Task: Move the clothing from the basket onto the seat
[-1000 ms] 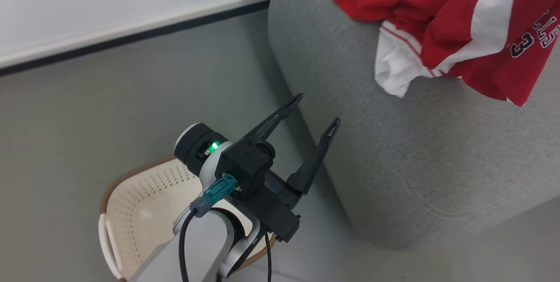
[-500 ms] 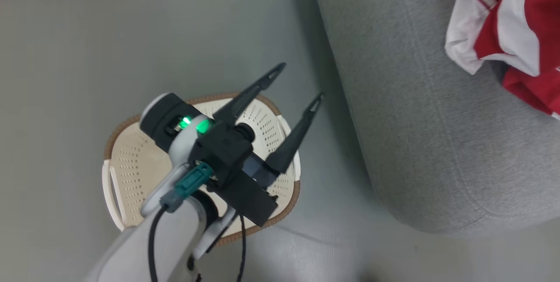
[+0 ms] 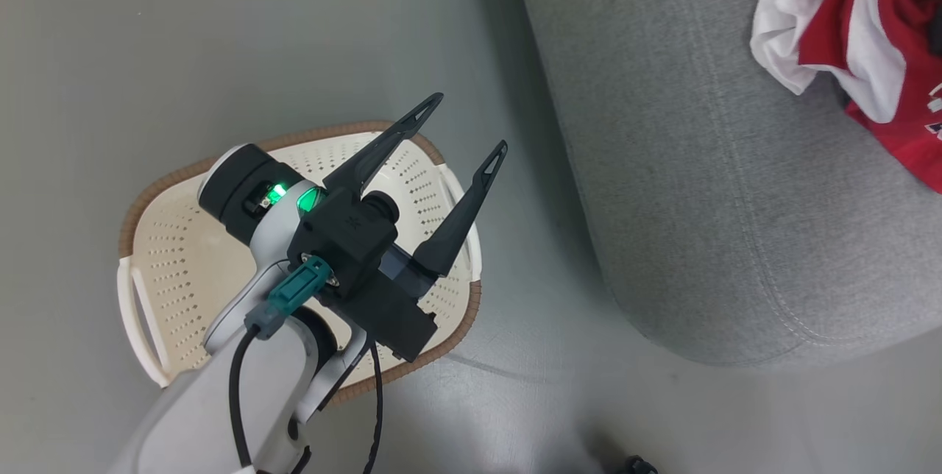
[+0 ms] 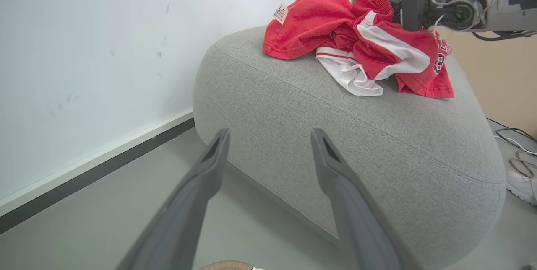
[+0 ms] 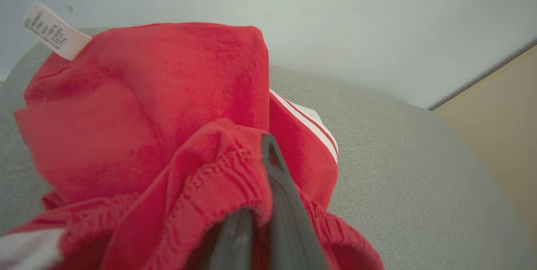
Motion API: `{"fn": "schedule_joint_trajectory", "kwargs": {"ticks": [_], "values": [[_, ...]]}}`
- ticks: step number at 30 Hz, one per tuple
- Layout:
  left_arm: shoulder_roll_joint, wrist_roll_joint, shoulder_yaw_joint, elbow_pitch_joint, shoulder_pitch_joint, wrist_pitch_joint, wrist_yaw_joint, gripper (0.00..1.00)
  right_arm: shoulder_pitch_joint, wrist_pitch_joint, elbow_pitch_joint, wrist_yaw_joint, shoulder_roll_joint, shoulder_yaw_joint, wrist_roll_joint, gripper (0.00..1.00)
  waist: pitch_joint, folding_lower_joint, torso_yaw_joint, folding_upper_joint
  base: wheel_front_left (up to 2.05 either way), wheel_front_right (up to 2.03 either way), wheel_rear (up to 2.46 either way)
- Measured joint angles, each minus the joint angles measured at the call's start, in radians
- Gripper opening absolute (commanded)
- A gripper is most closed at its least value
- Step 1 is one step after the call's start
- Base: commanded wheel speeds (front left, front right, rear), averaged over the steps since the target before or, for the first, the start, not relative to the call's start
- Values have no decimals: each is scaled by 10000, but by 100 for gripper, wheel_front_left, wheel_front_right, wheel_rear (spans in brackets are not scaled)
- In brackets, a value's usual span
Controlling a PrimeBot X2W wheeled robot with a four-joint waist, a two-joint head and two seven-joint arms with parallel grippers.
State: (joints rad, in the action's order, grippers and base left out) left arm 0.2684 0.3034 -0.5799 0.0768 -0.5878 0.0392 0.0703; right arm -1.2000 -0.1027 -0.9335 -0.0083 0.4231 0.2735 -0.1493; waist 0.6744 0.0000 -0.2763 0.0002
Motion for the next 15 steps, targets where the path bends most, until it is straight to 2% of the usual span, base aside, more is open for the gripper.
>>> {"fn": "schedule_joint_trajectory", "kwargs": {"ticks": [1,2,3,4,5,12,15], "values": [[4,0,2,-33,0,-4,2,100,0,-73,-77,-6,-40,13,0,22,-13,0,-55,0,0,0,0],[12,0,10,-82,0,-13,2,100,0,-136,-150,-17,-102,12,0,49,-36,0,-107,-1,0,0,0],[27,0,15,-123,2,-15,2,100,0,-167,-217,-17,-174,17,0,49,-70,0,-157,-1,0,0,0],[52,0,31,-153,8,-27,2,100,0,-242,-276,-17,-251,44,0,92,-113,0,-201,0,0,0,0],[75,0,58,-203,15,-59,0,100,1,-324,-334,-17,-328,77,0,100,-162,0,-247,-1,0,0,0],[111,136,232,-541,309,-161,-19,100,366,-851,-679,100,-765,215,-35,100,-609,0,-595,-1,0,0,0],[105,207,366,-679,488,-268,-163,100,706,-1026,-773,188,-926,284,-94,100,-840,-1,-773,-1,0,0,0]]}}
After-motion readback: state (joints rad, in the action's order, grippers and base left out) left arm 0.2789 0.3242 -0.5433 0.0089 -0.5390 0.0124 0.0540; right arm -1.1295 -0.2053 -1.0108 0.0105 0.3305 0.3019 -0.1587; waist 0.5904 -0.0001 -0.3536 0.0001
